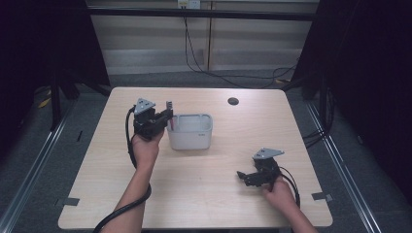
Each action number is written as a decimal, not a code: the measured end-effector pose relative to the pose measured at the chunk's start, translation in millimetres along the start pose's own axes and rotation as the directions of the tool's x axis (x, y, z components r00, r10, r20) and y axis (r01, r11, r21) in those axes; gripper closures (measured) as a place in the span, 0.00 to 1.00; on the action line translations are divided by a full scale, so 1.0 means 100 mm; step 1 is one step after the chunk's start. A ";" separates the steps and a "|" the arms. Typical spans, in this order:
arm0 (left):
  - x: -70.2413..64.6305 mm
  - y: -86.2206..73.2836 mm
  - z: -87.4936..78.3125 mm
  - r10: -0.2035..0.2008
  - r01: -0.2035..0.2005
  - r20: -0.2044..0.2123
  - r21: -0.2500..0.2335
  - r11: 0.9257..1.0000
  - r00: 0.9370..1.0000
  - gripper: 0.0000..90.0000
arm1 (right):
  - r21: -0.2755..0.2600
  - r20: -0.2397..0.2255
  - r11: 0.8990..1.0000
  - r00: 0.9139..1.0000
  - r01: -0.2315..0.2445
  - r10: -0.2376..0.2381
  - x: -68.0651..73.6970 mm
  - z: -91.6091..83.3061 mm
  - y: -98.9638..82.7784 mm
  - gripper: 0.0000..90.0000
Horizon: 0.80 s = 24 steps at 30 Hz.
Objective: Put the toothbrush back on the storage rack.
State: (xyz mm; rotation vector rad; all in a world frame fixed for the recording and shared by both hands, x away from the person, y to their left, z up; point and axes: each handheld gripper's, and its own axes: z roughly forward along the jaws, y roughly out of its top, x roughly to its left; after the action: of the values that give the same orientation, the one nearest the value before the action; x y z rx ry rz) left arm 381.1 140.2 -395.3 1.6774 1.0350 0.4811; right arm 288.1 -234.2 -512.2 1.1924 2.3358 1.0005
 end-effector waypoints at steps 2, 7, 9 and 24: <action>0.00 -0.02 0.00 0.003 -0.003 -0.001 0.003 1.000 1.000 0.93 | 0.001 0.002 1.000 1.000 0.000 0.000 0.00 0.00 0.00 0.11; -0.02 -0.05 0.01 0.006 -0.006 -0.001 0.005 1.000 1.000 0.93 | 0.001 0.002 1.000 1.000 -0.001 0.001 0.00 0.00 0.00 0.11; -0.02 -0.05 0.01 0.006 -0.006 -0.002 0.007 1.000 1.000 0.93 | 0.001 0.003 1.000 1.000 -0.001 0.001 0.00 0.00 0.00 0.11; -0.01 -0.14 0.01 0.013 -0.013 -0.011 0.017 1.000 1.000 0.93 | 0.001 0.003 1.000 1.000 -0.001 0.001 0.00 0.00 0.00 0.11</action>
State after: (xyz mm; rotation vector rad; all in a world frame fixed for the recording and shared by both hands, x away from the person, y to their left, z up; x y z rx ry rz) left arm 376.4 139.9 -408.2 1.6988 1.0395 0.4923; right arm 287.9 -234.1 -512.1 1.1946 2.3339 0.9979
